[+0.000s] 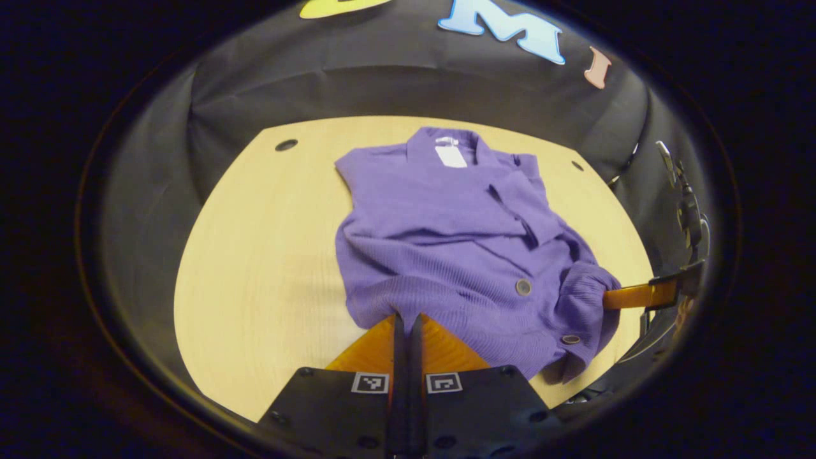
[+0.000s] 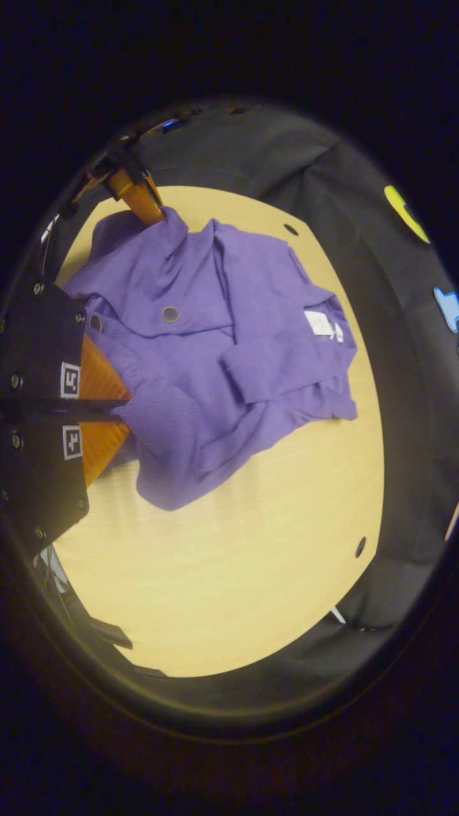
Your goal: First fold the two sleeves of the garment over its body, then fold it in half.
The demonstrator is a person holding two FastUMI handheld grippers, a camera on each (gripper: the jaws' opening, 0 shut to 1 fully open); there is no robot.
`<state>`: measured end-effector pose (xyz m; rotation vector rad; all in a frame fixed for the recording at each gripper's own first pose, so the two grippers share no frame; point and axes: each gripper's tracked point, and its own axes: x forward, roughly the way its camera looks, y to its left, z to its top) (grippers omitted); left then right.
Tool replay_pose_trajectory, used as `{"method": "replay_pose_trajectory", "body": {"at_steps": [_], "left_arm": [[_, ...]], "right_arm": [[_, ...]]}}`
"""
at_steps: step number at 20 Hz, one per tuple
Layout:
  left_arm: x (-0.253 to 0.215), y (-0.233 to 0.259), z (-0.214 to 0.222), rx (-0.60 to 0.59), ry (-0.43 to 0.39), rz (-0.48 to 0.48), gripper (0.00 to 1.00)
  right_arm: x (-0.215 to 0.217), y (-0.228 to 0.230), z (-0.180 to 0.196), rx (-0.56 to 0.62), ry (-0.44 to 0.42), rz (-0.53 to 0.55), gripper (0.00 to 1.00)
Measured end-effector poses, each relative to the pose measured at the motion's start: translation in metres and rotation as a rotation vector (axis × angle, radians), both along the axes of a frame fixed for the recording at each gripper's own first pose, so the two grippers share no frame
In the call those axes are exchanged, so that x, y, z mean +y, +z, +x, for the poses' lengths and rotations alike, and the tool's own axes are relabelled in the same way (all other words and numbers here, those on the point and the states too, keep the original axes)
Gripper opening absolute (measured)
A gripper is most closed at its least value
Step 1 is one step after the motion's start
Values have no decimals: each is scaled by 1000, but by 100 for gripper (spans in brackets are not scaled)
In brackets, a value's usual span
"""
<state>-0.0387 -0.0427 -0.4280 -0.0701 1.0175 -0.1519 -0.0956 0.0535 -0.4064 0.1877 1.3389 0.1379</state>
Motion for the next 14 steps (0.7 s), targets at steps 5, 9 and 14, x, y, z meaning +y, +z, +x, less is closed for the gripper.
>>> {"method": "replay_pose_trajectory", "body": {"at_steps": [5, 9, 14], "left_arm": [[-3, 35, 73, -99, 11, -16, 7], [5, 48, 131, -156, 24, -11, 7], [10, 50, 200, -203, 48, -14, 7]], "right_arm": [[2, 41, 88, -137, -1, 27, 1], [-4, 72, 160, -212, -25, 38, 1], [-1, 62, 238, -255, -77, 66, 1]]}}
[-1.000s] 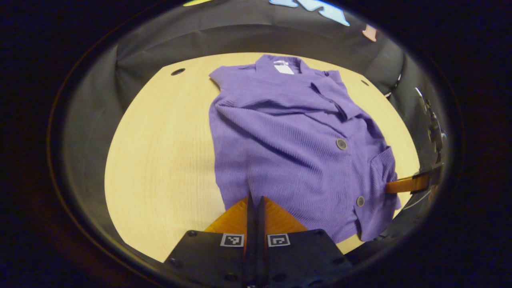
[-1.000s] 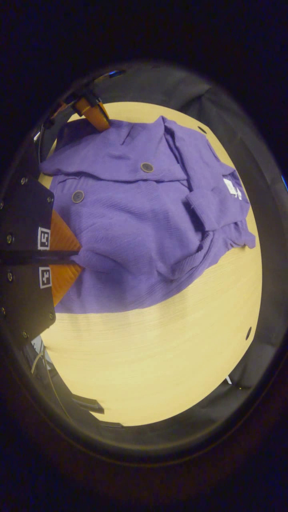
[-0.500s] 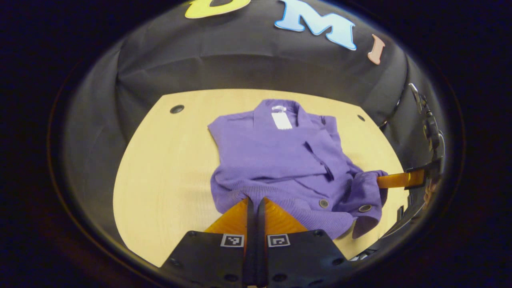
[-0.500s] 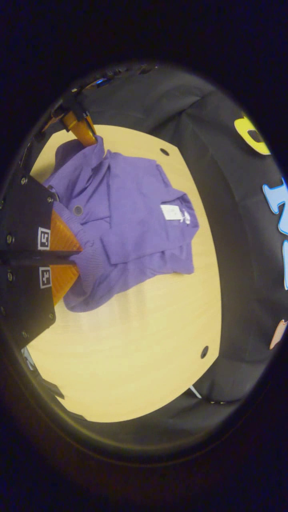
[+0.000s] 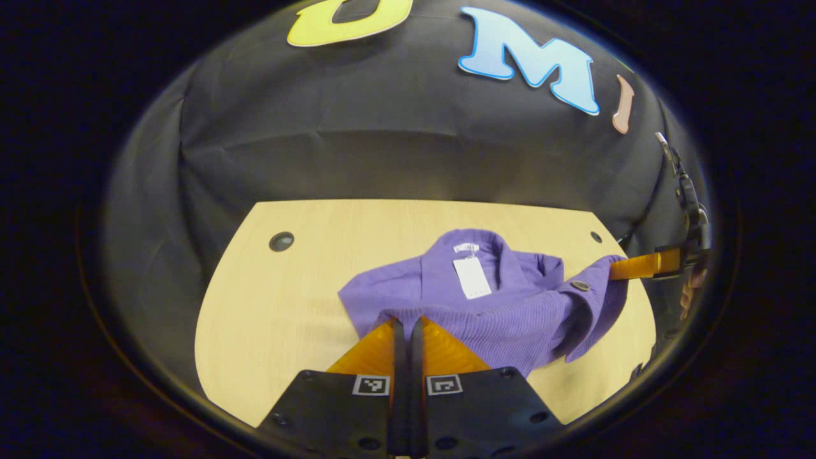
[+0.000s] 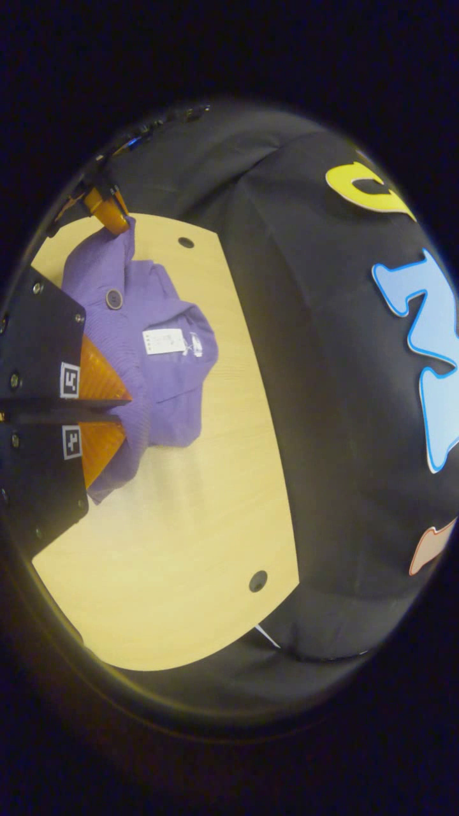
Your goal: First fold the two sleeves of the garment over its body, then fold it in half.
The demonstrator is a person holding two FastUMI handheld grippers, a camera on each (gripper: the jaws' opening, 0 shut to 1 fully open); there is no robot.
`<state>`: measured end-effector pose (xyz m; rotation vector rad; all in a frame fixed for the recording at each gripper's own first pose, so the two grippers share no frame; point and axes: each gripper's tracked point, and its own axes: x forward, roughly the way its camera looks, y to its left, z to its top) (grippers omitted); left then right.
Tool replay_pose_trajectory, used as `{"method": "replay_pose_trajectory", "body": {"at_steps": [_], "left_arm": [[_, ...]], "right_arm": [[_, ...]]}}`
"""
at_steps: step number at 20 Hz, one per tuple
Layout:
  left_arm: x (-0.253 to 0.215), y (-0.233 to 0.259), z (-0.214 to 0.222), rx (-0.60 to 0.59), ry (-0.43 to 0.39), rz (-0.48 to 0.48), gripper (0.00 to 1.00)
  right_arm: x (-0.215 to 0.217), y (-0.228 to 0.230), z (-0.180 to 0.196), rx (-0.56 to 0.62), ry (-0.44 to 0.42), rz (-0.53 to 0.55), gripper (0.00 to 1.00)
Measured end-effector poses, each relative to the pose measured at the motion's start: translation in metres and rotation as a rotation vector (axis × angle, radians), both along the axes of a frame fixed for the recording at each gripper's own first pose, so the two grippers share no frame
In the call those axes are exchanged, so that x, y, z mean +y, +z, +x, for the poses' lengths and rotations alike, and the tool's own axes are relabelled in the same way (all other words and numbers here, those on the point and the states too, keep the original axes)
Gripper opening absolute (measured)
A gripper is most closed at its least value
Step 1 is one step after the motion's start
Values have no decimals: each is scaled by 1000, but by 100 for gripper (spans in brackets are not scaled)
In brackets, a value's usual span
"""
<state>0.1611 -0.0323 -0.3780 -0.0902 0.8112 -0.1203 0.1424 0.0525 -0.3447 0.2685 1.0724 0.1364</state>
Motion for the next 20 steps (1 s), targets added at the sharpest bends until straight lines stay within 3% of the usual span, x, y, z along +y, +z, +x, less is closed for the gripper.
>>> {"method": "replay_pose_trajectory", "body": {"at_steps": [4, 10, 13, 20], "left_arm": [[0, -9, 56, -30, 25, -29, 7], [-6, -27, 124, -102, -4, -15, 6], [-7, -53, 131, -65, 0, 6, 7], [3, -94, 131, -15, 97, -60, 6]], "right_arm": [[6, -18, 48, -15, -44, 27, 1], [6, -52, 102, -33, -100, 27, 1], [8, -84, 106, -3, -90, 7, 1], [16, -114, 105, -2, -36, -11, 1]]}}
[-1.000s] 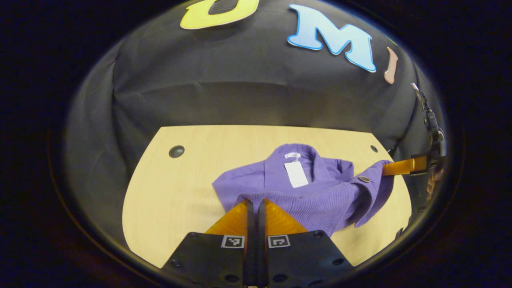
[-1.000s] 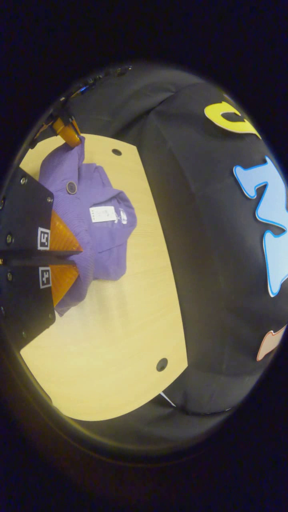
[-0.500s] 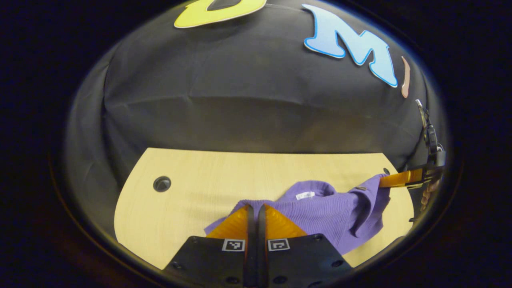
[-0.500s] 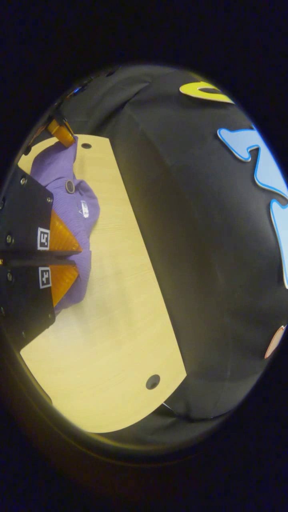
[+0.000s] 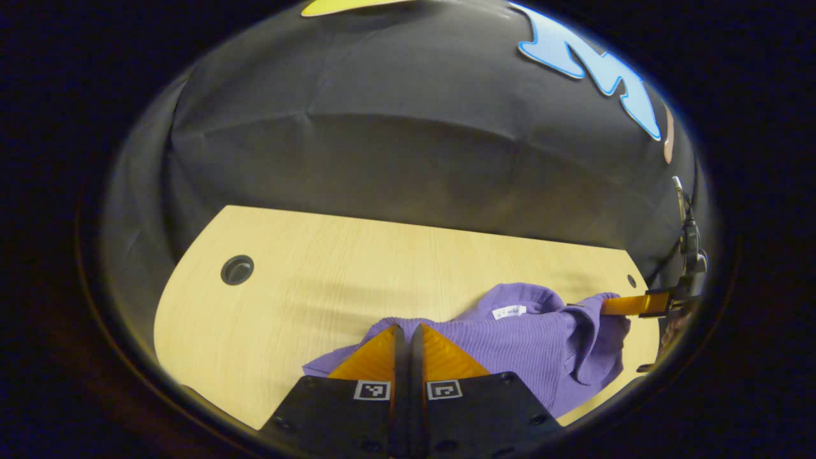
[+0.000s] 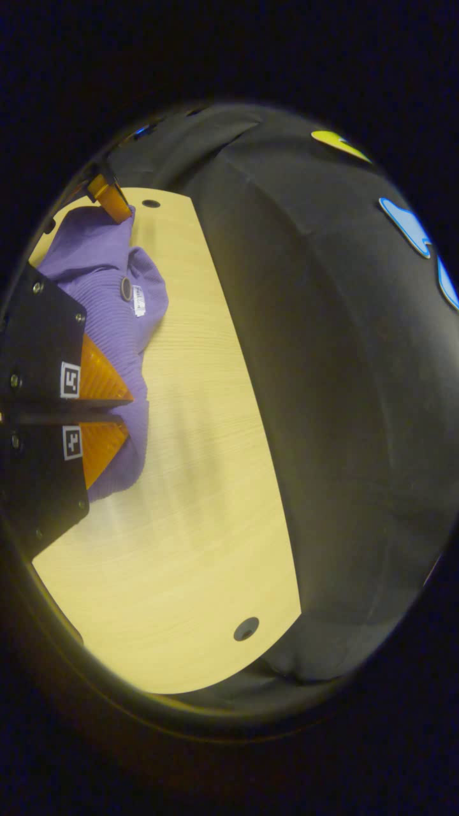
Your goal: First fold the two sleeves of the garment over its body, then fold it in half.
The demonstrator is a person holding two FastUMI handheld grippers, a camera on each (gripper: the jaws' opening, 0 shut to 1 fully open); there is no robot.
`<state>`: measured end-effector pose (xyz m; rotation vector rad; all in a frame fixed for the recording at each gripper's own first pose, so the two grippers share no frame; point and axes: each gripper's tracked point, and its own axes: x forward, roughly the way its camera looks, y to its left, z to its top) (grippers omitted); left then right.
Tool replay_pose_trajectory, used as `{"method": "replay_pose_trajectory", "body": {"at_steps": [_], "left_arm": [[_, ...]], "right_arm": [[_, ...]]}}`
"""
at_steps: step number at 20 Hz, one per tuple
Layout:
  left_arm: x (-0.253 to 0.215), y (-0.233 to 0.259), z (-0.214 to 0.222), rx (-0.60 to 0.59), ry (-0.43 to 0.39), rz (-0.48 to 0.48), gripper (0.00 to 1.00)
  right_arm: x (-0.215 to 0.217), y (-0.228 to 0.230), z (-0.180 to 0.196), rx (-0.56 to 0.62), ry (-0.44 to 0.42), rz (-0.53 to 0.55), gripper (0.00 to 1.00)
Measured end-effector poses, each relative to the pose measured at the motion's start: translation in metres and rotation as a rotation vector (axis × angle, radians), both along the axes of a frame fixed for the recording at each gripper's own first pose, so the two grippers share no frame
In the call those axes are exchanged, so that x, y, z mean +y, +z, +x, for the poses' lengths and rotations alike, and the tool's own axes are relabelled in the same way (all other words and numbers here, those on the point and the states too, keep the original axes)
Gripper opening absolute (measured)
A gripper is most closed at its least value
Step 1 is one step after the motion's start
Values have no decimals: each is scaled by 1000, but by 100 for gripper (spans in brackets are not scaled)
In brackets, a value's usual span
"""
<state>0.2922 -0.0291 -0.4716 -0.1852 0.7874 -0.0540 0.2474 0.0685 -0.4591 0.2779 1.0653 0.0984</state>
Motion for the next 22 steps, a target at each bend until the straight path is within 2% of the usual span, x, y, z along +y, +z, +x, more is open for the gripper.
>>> {"method": "replay_pose_trajectory", "body": {"at_steps": [1, 4, 5, 6, 7, 8, 9, 10, 13, 14, 15, 16, 17, 18, 19, 20, 22], "left_arm": [[1, -7, -3, 21, 7, 4, 6], [1, -18, -11, 67, 29, -1, 7], [0, -17, -10, 66, 38, -5, 7], [0, -17, -11, 63, 40, -10, 8], [0, -15, -12, 64, 45, -9, 20], [2, -14, -13, 66, 50, -4, 18], [2, -11, -15, 68, 52, -3, 32], [1, -8, -17, 64, 52, 3, 34], [-2, 16, -27, 31, 30, 30, 34], [-3, 27, -31, 10, 22, 44, 39], [-4, 39, -36, -10, 16, 53, 40], [-7, 54, -42, -32, 12, 59, 40], [-9, 70, -49, -58, 11, 64, 34], [-12, 87, -57, -85, 7, 67, 47], [-16, 103, -66, -108, -1, 66, 34], [-20, 119, -77, -122, -10, 61, 40], [-31, 151, -103, -148, -28, 45, 44]], "right_arm": [[2, -5, -2, 7, 5, 9, 0], [3, -12, -8, 12, -5, 32, 8], [2, -14, -9, 8, -4, 37, 12], [1, -11, -11, 5, -4, 39, 23], [2, -10, -11, 2, -4, 41, 23], [3, -8, -11, -3, -1, 45, 24], [2, -6, -14, -3, 5, 38, 30], [-1, -1, -16, -9, 13, 18, 36], [-3, 21, -22, -71, 44, -20, 36], [-2, 31, -26, -90, 52, -22, 33], [0, 40, -30, -111, 57, -21, 33], [1, 53, -35, -129, 60, -19, 33], [1, 66, -41, -150, 61, -17, 33], [1, 83, -48, -173, 62, -16, 33], [2, 98, -56, -198, 65, -15, 33], [3, 117, -67, -221, 70, -12, 36], [6, 153, -89, -273, 81, -6, 36]]}}
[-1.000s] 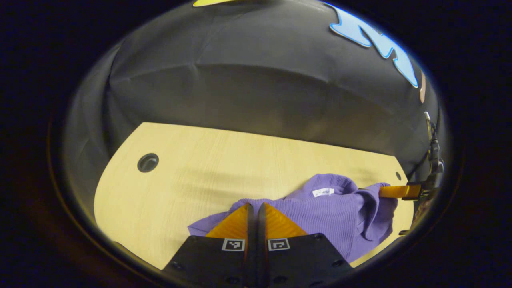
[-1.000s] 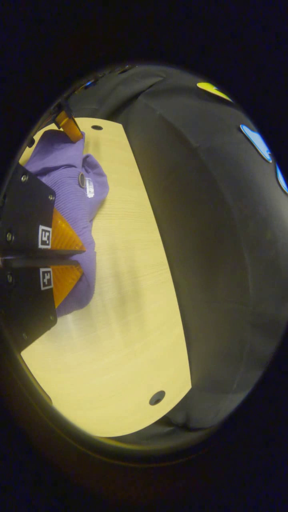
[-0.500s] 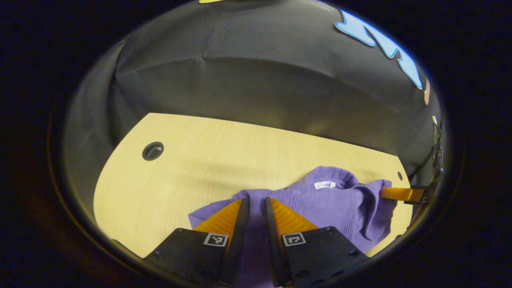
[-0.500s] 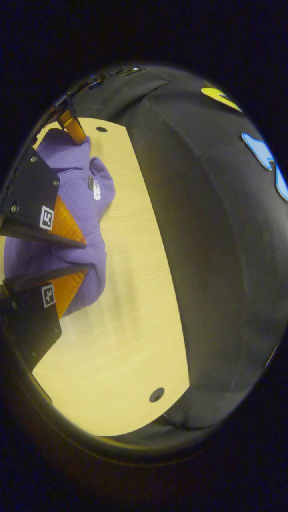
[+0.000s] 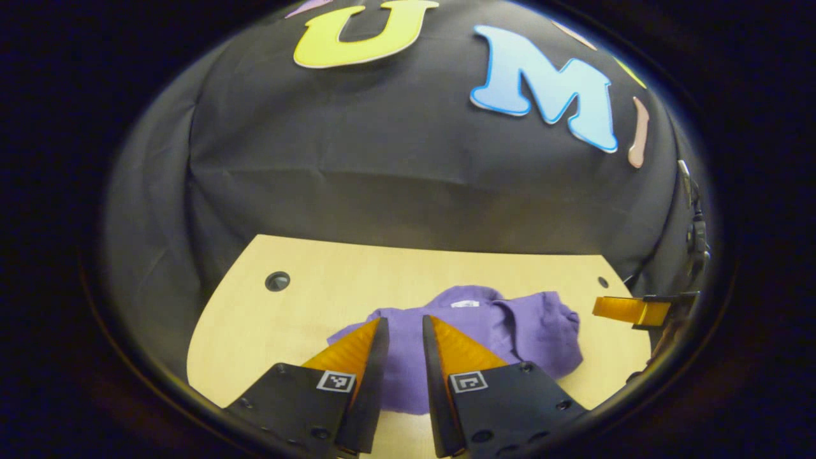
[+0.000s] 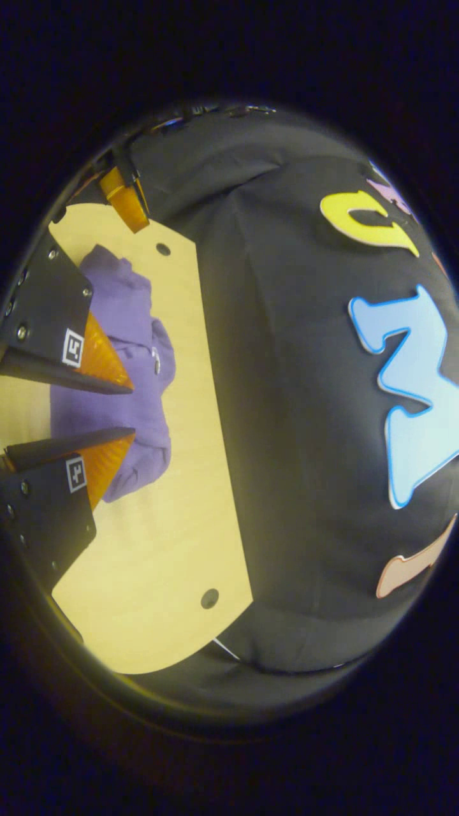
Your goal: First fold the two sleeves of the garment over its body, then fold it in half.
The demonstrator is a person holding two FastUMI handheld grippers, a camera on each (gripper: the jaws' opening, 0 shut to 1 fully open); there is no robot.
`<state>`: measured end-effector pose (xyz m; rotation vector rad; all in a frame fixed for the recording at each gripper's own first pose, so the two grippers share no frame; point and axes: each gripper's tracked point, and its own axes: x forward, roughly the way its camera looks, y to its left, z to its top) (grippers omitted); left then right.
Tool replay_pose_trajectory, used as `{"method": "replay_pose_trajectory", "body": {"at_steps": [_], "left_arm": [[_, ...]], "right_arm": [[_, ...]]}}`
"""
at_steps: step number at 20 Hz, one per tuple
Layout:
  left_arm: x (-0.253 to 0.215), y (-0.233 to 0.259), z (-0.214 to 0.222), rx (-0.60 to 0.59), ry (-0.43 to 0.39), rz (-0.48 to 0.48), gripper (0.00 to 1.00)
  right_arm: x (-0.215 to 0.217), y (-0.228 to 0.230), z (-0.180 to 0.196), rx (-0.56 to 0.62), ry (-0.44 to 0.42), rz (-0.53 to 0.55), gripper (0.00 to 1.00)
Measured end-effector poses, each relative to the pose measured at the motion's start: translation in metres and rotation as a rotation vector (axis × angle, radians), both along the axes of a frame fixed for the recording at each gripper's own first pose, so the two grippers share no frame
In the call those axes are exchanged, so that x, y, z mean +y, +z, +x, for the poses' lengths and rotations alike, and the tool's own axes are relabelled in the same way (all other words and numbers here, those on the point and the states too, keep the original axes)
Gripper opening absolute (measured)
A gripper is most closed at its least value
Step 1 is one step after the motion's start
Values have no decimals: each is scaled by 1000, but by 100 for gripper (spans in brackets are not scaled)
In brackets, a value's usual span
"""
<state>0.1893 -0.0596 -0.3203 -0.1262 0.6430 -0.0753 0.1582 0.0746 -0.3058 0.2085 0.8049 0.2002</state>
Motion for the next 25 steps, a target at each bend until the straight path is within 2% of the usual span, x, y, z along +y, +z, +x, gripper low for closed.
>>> {"method": "replay_pose_trajectory", "body": {"at_steps": [1, 3, 4, 7, 8, 9, 10, 12, 13, 15, 18, 19, 20, 21, 22, 23, 25], "left_arm": [[-3, 17, -13, -21, -4, 4, 46], [-8, 51, -41, -70, -23, 10, 34], [-13, 66, -57, -92, -36, 10, 40], [-23, 102, -106, -162, -81, 21, 34], [-23, 109, -118, -189, -93, 24, 34], [-25, 117, -134, -203, -98, 23, 40], [-26, 125, -146, -215, -104, 13, 40], [-24, 138, -171, -236, -94, -2, 37], [-22, 144, -183, -245, -82, -10, 40], [-15, 155, -208, -272, -49, -21, 40], [-5, 176, -235, -331, -29, 15, 40], [-3, 187, -241, -361, -35, 36, 40], [-2, 199, -246, -395, -42, 59, 37], [-1, 213, -247, -445, -51, 76, 40], [-4, 224, -249, -472, -65, 91, 36], [-5, 233, -251, -499, -74, 108, 33], [-13, 247, -252, -538, -103, 138, 33]], "right_arm": [[0, 17, -12, -29, 3, -1, 36], [-1, 51, -39, -80, 4, -2, 36], [-2, 65, -53, -97, 3, 3, 36], [-2, 103, -96, -135, -8, 34, 36], [-4, 114, -109, -149, -8, 47, 36], [-4, 123, -120, -160, -9, 55, 33], [-4, 133, -134, -171, -7, 63, 32], [-4, 149, -158, -192, -8, 76, 32], [-6, 155, -169, -206, -8, 79, 36], [-9, 167, -189, -235, -10, 76, 32], [-10, 190, -211, -284, -16, 91, 32], [-10, 198, -215, -307, -19, 96, 36], [-12, 207, -218, -331, -23, 92, 32], [-14, 213, -221, -353, -28, 85, 32], [-15, 221, -222, -377, -28, 82, 36], [-14, 229, -221, -403, -28, 76, 32], [-14, 242, -218, -454, -27, 58, 32]]}}
